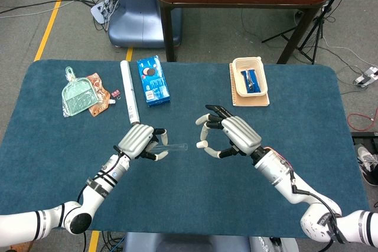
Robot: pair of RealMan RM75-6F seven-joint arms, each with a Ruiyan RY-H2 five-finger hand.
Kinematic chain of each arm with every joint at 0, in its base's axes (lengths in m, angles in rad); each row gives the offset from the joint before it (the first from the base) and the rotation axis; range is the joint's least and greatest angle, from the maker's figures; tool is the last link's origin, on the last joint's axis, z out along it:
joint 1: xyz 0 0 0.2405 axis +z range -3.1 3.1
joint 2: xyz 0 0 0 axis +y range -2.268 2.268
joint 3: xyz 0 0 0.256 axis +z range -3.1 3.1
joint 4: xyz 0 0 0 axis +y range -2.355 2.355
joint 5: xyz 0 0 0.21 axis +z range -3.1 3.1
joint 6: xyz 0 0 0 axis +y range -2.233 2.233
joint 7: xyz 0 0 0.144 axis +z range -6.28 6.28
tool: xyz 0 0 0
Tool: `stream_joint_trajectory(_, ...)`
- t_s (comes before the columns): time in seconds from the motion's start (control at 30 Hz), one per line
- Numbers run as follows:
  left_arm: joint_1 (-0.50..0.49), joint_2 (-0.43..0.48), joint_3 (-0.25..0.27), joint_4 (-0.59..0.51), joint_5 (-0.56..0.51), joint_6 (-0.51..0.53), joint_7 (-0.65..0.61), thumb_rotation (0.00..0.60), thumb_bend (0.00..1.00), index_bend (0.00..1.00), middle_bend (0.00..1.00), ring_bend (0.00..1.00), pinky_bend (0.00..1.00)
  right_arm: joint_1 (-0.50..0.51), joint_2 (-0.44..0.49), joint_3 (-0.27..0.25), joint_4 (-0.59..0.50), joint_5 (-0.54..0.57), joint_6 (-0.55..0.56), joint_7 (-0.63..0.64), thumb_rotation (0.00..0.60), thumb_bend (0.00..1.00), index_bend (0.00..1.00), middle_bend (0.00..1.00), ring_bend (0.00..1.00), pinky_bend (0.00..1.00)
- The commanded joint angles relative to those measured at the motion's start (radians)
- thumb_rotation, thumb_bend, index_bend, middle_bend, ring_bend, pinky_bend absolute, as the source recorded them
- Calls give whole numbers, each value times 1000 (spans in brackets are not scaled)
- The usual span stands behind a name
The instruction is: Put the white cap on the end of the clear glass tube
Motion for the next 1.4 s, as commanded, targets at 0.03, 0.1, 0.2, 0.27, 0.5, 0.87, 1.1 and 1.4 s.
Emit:
stream_joint_trajectory(0.03,-4,6,-8,-11,-15,-8,-15,600,225,643,1000,983,1000,16,-20,0,10,27,2,-46,600,409,659,277,14,57)
stream_joint_trajectory(0.1,-4,10,-10,-15,-19,-10,-23,600,225,644,1000,983,1000,22,-30,-1,14,42,-1,-56,600,409,659,277,14,57)
stream_joint_trajectory(0.2,-6,15,-13,-21,-28,-14,-33,600,225,644,1000,983,1000,31,-44,-1,22,57,-3,-71,600,410,659,277,14,57)
stream_joint_trajectory(0.27,-8,17,-15,-23,-37,-18,-42,600,225,644,1000,983,1000,36,-53,-1,25,64,-4,-74,600,409,659,277,14,57)
stream_joint_trajectory(0.5,-15,17,-18,-25,-57,-24,-50,600,225,644,1000,983,1000,47,-70,-3,33,75,-3,-86,600,409,659,277,14,57)
stream_joint_trajectory(0.87,-26,8,-14,-21,-64,-19,-48,600,225,644,1000,983,1000,53,-82,-9,42,77,-1,-86,600,409,659,277,14,57)
stream_joint_trajectory(1.1,-33,3,-13,-21,-75,-18,-42,600,225,644,1000,983,1000,57,-87,-11,48,80,-3,-85,600,409,659,277,14,57)
stream_joint_trajectory(1.4,-38,5,-14,-26,-81,-19,-46,600,225,644,1000,983,1000,66,-99,-11,58,87,-5,-93,600,409,659,277,14,57)
